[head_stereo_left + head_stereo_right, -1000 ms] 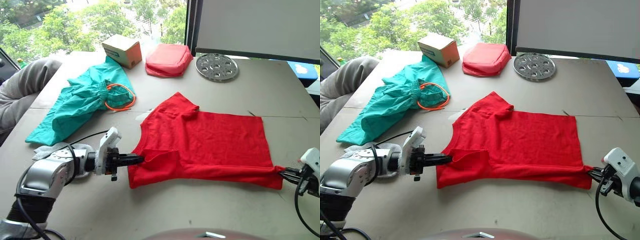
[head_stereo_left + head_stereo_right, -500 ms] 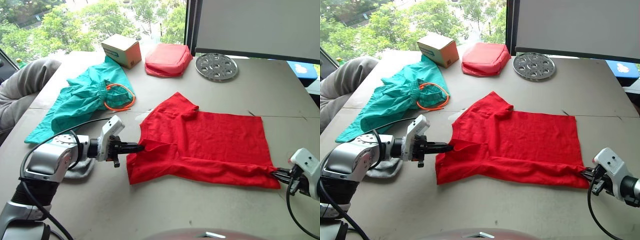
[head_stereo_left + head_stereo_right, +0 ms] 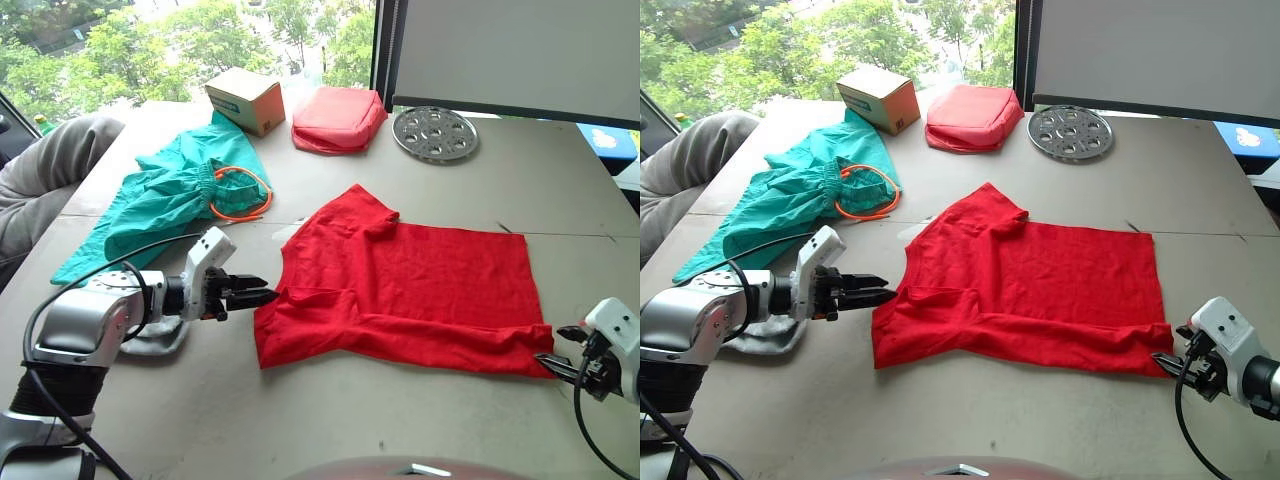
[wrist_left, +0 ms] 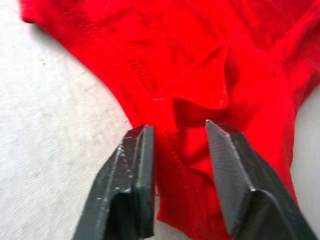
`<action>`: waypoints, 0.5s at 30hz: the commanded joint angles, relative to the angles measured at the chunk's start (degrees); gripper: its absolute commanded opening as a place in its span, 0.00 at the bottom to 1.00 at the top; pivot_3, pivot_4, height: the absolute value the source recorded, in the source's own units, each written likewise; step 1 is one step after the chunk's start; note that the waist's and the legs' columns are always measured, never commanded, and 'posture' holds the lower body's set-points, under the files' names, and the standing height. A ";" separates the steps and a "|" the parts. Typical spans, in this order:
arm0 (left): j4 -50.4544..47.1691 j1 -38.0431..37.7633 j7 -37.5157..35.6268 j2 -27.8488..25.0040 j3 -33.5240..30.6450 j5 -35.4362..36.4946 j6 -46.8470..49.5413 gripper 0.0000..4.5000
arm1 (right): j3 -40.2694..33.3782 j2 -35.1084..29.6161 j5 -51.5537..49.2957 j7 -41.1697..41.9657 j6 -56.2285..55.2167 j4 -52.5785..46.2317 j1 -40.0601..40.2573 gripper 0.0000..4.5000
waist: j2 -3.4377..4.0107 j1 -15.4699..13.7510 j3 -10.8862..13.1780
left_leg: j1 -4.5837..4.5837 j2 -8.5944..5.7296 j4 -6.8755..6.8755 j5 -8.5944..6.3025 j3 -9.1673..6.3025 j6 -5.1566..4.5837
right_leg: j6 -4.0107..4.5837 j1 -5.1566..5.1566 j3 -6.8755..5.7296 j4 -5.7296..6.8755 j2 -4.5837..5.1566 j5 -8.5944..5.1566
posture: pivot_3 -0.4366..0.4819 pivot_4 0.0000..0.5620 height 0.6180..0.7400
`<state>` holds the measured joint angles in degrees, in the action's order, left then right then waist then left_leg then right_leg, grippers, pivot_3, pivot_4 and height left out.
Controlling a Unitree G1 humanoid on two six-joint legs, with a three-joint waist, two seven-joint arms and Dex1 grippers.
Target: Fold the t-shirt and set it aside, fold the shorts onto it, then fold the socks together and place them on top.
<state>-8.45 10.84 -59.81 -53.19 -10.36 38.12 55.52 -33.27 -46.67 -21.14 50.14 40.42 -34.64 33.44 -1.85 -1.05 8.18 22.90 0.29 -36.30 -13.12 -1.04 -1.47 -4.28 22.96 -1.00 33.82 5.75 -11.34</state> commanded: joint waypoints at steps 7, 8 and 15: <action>-19.05 -2.67 6.18 6.32 -7.27 20.80 11.53 0.10 | -1.95 3.08 -24.48 -3.63 11.63 -16.22 -8.00 0.08 | 0.07 0.30 0.01 | -0.26 0.13 -0.10 -0.18 0.07 0.28 | -0.02 -0.20 0.02 0.02 0.06 0.00 | 0.48 0.27 0.99; -21.11 -2.45 9.07 9.28 -3.88 19.46 10.51 0.01 | 5.46 3.96 -21.86 -6.33 11.30 -16.49 -11.44 0.00 | 0.02 0.28 -0.03 | -0.29 0.13 -0.10 -0.18 0.07 0.29 | -0.02 -0.21 0.01 0.00 0.04 0.00 | 0.48 0.27 0.99; -21.76 -1.86 21.00 22.82 12.91 9.47 4.81 0.01 | 33.98 8.31 -8.33 -15.21 6.74 -10.95 -20.51 0.00 | -0.16 -0.35 -0.05 | -0.07 -0.21 -0.20 -0.09 -0.14 -0.05 | 0.29 -0.25 0.06 0.00 0.04 0.16 | 0.48 0.27 0.99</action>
<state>-30.10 8.16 -40.85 -32.12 0.97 49.28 62.51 -1.88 -38.69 -31.29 35.85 49.23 -45.50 13.39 -2.01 -1.39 8.12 22.86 0.07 -36.48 -13.21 -1.18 -1.53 -3.98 22.70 -0.93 33.81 5.77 -11.19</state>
